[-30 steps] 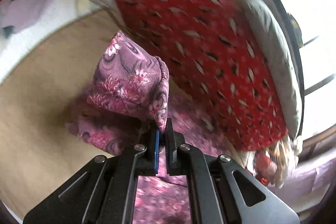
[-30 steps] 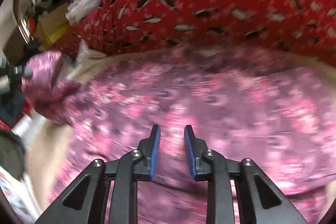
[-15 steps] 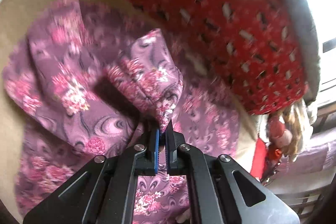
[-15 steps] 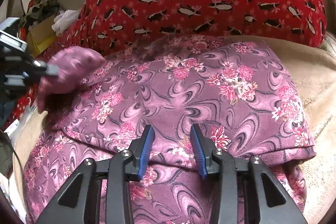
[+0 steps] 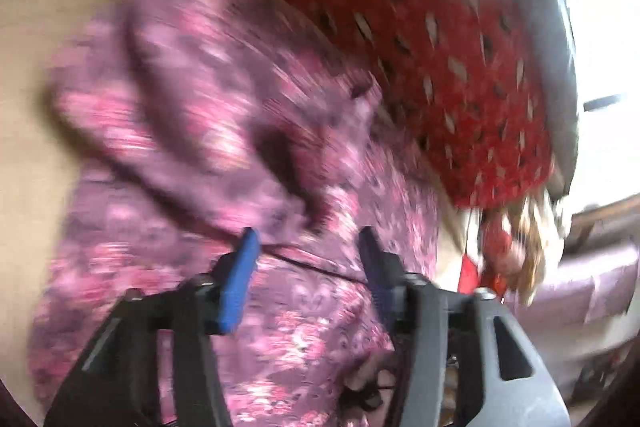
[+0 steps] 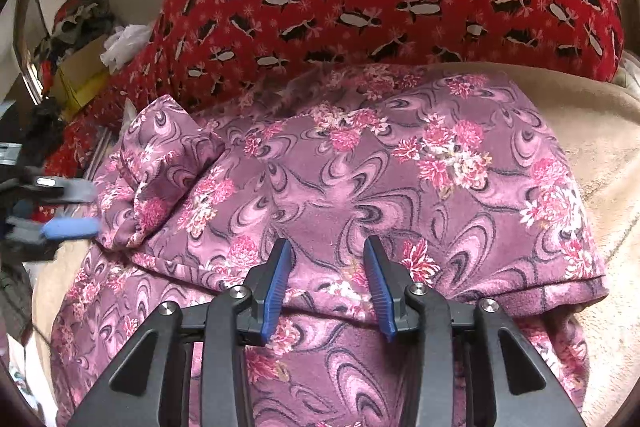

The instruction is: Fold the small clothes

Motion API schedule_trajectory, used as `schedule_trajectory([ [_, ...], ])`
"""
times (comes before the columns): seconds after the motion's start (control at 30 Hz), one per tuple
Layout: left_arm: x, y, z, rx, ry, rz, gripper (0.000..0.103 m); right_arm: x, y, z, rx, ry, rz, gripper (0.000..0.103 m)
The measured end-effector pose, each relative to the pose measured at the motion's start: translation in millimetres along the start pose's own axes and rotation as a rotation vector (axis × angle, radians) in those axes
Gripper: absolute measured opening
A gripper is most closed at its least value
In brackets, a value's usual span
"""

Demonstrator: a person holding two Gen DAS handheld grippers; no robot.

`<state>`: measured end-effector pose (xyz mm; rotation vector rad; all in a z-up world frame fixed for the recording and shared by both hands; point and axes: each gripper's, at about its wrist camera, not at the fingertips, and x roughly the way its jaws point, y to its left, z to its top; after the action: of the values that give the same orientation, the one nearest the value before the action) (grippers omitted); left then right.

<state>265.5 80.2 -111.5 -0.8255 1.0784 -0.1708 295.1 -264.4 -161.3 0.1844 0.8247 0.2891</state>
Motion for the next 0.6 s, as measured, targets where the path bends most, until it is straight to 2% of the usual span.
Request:
schedule_trajectory([
  [0.07, -5.5, 18.4, 4.3, -0.04, -0.019, 0.0, 0.055, -2.8, 11.7, 7.0, -0.019, 0.006, -0.016, 0.042],
  [0.13, 1.5, 40.4, 10.6, -0.122, 0.008, -0.01, 0.055, -9.1, 34.5, 14.9, -0.024, -0.02, 0.076, 0.042],
  [0.2, 9.2, 49.7, 14.9, -0.156, 0.029, -0.011, 0.055, -7.8, 68.5, 21.6, -0.074, -0.019, 0.125, 0.053],
  [0.27, 14.0, 55.4, 18.4, -0.175, 0.029, -0.017, 0.055, -3.5, 95.5, 24.8, -0.119, -0.013, 0.141, 0.054],
  [0.3, 15.1, 59.2, 20.1, -0.192, 0.028, -0.034, 0.055, 2.3, 116.2, 28.1, -0.161, -0.007, 0.138, 0.056],
  [0.37, 16.0, 65.0, 21.0, -0.218, 0.029, -0.065, 0.055, 16.1, 141.6, 32.3, -0.221, 0.004, 0.077, 0.062],
  [0.47, 18.8, 67.7, 23.3, -0.221, 0.041, -0.066, 0.055, 44.5, 163.5, 39.6, -0.274, 0.041, -0.017, 0.061],
  [0.53, 22.2, 63.3, 22.4, -0.213, 0.045, -0.064, 0.055, 53.6, 164.1, 42.6, -0.269, 0.05, -0.041, 0.054],
  [0.57, 23.1, 62.3, 23.2, -0.209, 0.045, -0.063, 0.055, 52.0, 160.1, 43.7, -0.25, 0.037, -0.028, 0.032],
  [0.6, 24.2, 60.6, 24.0, -0.203, 0.044, -0.062, 0.055, 46.6, 151.4, 48.0, -0.199, 0.017, 0.014, 0.017],
])
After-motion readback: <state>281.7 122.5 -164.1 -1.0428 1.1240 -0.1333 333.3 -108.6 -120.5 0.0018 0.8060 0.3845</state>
